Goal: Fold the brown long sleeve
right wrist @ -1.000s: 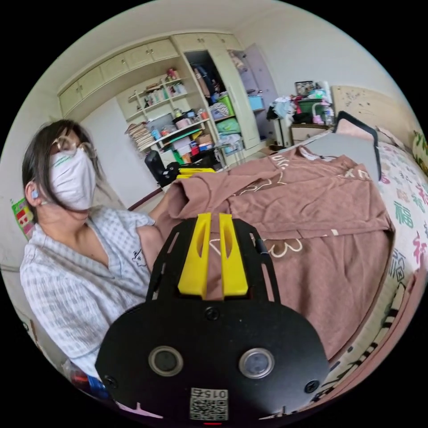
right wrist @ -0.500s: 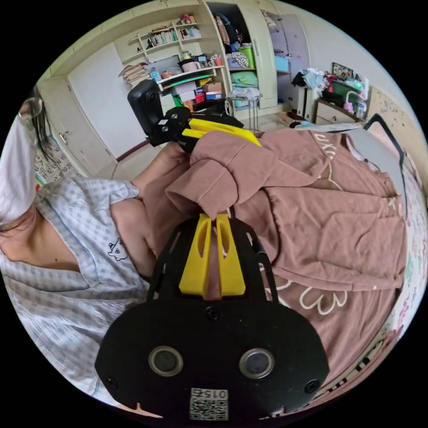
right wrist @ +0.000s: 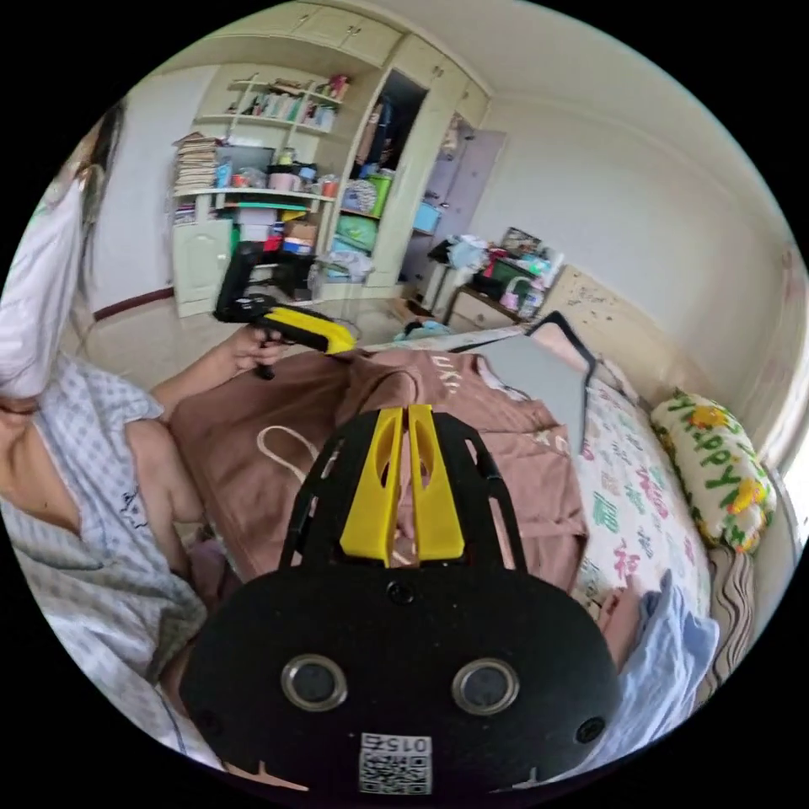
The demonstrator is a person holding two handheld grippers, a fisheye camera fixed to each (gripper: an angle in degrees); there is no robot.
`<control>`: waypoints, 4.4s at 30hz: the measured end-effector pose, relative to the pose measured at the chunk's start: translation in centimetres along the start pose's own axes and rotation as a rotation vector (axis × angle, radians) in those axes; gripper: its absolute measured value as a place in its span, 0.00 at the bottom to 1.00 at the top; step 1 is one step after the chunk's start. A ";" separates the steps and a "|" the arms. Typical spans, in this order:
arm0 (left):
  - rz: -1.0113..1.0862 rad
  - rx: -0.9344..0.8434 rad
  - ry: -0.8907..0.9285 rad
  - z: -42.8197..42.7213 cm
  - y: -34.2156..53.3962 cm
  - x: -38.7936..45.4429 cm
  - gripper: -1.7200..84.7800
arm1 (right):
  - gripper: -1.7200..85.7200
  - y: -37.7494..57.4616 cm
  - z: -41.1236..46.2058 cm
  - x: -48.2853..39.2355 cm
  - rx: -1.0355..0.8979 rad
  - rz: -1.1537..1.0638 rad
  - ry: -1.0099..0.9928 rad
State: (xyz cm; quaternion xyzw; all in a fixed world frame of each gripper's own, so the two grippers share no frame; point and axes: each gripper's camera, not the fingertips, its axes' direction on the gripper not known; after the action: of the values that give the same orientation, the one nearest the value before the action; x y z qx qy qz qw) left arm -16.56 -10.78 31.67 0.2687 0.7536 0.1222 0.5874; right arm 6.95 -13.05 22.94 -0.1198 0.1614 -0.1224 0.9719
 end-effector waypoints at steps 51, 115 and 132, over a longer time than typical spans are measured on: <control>0.050 -0.362 0.534 1.8 -10.2 6.2 0.05 | 0.11 7.8 0.3 6.5 0.060 0.348 -0.239; -0.129 -0.315 -0.301 2.8 -1.7 -5.1 0.10 | 0.05 5.5 -0.3 1.2 -0.071 0.119 -0.190; -0.135 -0.305 -0.288 2.5 -1.2 -6.5 0.10 | 0.03 8.6 0.3 7.8 -0.050 0.388 -0.219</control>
State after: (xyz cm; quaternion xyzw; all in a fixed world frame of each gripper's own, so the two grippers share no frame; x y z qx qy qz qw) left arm -13.39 -15.63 35.65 0.1401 0.6508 0.1556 0.7298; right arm 15.94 -7.04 18.61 -0.1232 0.0778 0.0845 0.9857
